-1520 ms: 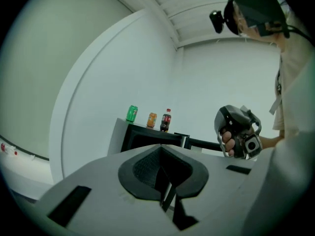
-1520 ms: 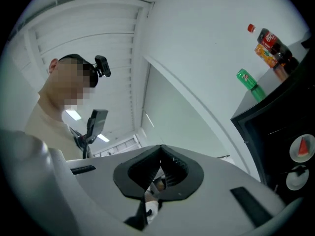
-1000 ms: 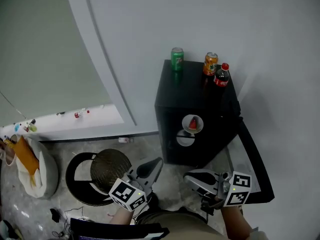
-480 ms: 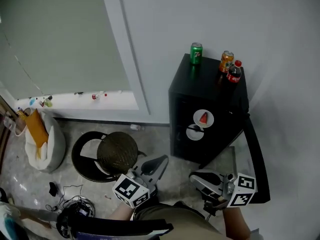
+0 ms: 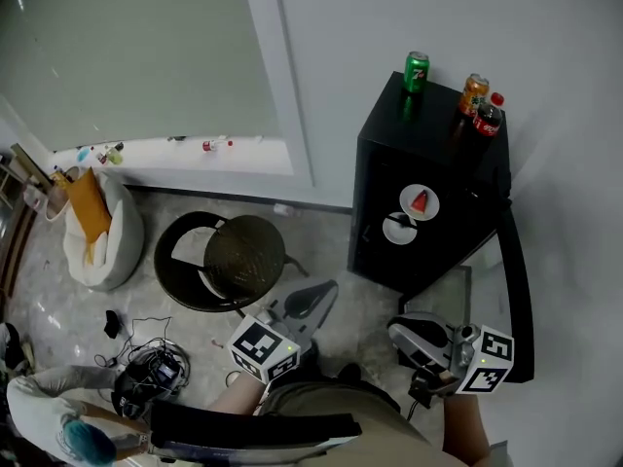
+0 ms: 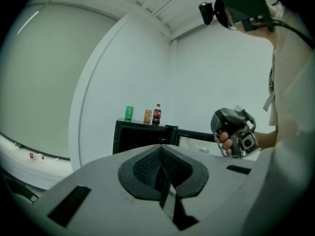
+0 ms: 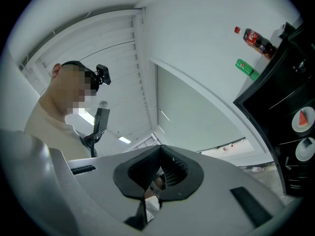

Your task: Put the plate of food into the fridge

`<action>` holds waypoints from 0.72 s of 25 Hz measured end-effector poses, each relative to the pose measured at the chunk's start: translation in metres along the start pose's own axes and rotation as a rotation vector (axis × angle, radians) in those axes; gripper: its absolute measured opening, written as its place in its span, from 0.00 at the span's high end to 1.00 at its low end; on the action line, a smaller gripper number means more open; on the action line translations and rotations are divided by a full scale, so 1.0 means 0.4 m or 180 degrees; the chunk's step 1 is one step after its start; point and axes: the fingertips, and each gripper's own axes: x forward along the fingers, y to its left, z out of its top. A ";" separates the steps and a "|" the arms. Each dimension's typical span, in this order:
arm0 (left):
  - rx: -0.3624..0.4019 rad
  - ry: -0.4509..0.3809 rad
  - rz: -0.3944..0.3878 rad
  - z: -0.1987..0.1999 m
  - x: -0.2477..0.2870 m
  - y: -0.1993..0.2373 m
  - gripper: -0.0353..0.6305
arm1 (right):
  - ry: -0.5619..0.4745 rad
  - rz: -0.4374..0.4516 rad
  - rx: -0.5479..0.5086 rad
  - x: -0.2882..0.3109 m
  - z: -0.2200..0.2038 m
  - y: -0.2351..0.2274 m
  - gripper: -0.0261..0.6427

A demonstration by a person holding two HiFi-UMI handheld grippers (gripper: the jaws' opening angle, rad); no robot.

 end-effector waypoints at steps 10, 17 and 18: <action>-0.0163 -0.0102 0.0043 -0.005 -0.065 0.067 0.93 | 0.0222 -0.0051 0.0076 0.096 -0.063 -0.006 0.93; -0.0155 -0.0245 -0.0024 0.031 -0.166 0.147 0.93 | 0.0307 -0.0075 0.0024 0.227 -0.112 0.006 0.93; -0.0153 -0.0276 -0.0043 0.039 -0.177 0.155 0.93 | 0.0318 -0.0074 0.0024 0.244 -0.120 0.008 0.93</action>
